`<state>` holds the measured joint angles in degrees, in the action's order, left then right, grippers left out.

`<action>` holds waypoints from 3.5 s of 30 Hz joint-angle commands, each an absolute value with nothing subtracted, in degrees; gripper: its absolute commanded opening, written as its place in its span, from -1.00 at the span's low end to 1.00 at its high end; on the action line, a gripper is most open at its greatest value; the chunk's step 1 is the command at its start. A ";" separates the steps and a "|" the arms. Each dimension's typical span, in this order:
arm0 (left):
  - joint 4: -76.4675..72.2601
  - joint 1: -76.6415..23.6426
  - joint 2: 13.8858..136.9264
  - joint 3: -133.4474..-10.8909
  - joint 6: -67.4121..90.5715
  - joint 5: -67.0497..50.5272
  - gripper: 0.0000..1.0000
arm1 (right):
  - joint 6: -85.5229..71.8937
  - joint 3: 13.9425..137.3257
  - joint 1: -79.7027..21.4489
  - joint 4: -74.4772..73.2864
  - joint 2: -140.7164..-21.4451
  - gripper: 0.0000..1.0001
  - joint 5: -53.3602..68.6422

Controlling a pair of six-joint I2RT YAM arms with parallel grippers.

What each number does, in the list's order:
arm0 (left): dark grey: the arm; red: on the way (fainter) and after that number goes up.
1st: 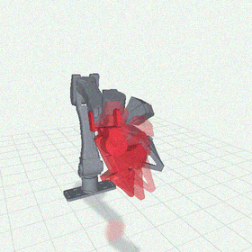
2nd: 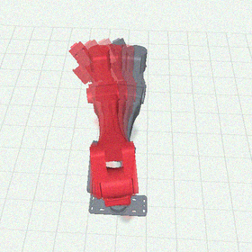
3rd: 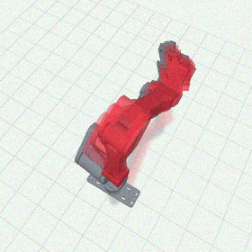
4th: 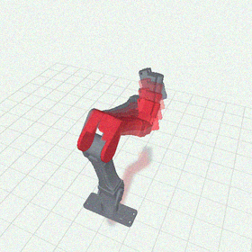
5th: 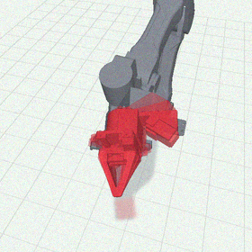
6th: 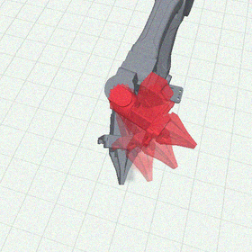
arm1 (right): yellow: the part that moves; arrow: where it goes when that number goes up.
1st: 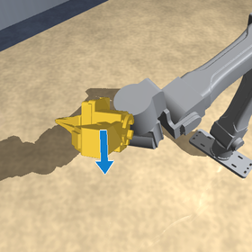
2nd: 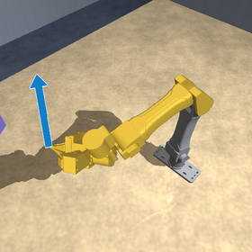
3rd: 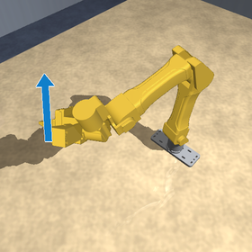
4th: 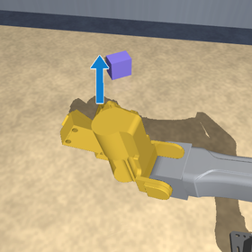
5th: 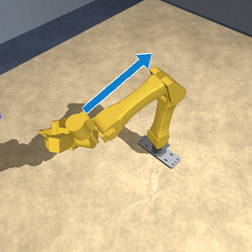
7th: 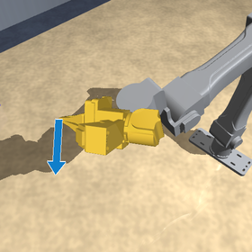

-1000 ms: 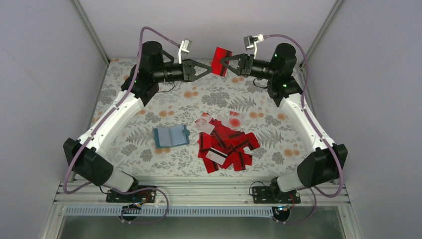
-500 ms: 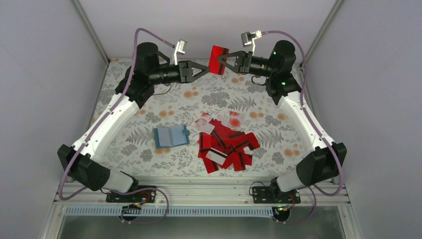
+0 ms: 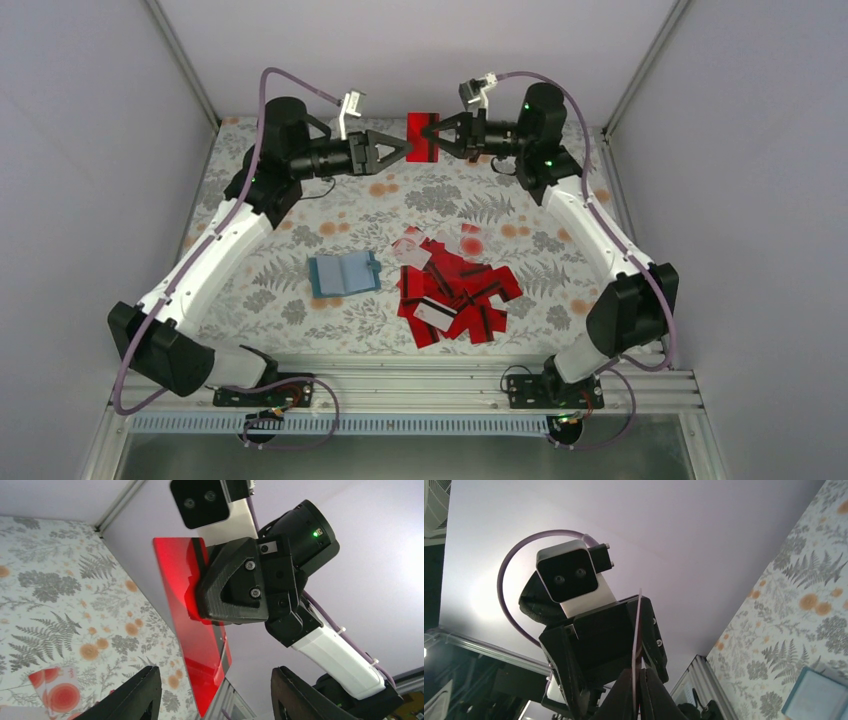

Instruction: Put the credit cards into the card holder

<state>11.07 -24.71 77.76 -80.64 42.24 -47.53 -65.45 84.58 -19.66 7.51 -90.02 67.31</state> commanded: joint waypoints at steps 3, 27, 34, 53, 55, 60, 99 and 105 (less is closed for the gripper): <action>4.34 -24.08 78.79 -79.44 46.36 -51.34 0.00 | -68.12 84.42 -21.64 8.36 -90.77 -0.92 70.51; 9.98 -22.17 74.28 -72.85 45.96 -46.86 -0.95 | -52.41 94.26 -24.96 -11.75 -94.83 -0.23 69.53; 18.86 -14.17 64.94 -64.48 41.90 -44.34 -0.95 | -44.29 94.36 -24.96 -20.18 -97.54 0.62 65.87; 31.00 5.96 51.59 -40.81 29.81 -42.75 -0.95 | -29.83 94.80 -31.03 -32.93 -109.42 0.99 51.72; 31.17 5.97 52.51 -38.86 27.97 -42.77 -0.95 | -28.61 94.90 -32.47 -33.88 -111.11 0.97 50.56; 29.70 5.89 54.68 -33.49 26.85 -42.80 -0.95 | -22.26 97.32 -36.30 -40.16 -116.03 0.83 46.15; 7.57 -4.30 66.02 -21.83 34.03 -32.95 -0.95 | -7.99 94.19 -42.69 -37.65 -128.12 -0.53 51.90; 5.04 -4.39 66.20 -20.84 34.06 -34.19 -0.95 | -8.30 91.92 -42.71 -36.46 -129.22 -0.62 49.86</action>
<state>8.62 -4.03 66.11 -21.78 33.91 -33.23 -9.39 93.89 -42.02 -38.15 -128.03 50.63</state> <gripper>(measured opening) 0.028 0.198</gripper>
